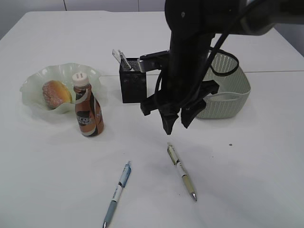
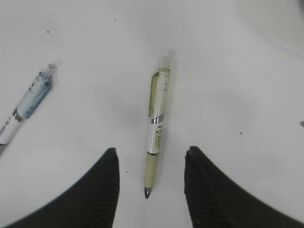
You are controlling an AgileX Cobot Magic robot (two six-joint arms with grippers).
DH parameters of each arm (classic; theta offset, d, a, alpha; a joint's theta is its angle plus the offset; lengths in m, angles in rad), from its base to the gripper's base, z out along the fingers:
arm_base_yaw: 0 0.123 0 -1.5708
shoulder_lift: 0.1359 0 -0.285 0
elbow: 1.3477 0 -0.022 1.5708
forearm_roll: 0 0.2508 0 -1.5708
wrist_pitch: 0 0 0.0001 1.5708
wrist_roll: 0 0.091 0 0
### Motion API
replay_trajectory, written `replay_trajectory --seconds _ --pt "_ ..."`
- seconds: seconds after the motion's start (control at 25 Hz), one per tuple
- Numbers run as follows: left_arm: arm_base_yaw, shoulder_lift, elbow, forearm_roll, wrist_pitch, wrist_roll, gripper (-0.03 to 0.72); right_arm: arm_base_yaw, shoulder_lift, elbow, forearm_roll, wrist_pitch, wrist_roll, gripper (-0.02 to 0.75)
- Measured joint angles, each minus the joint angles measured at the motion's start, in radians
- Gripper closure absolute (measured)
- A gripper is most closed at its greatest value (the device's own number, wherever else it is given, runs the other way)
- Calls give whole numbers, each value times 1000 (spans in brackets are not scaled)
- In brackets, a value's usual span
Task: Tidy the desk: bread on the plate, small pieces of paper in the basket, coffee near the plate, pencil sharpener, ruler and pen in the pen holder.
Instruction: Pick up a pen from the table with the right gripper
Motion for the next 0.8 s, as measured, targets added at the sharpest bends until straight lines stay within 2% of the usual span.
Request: replay_trajectory --seconds 0.2,0.8 --pt "0 0 0 0 -11 0 318 12 62 2 -19 -4 57 405" --pt "0 0 0 -1 -59 0 318 12 175 2 -19 -35 62 405"
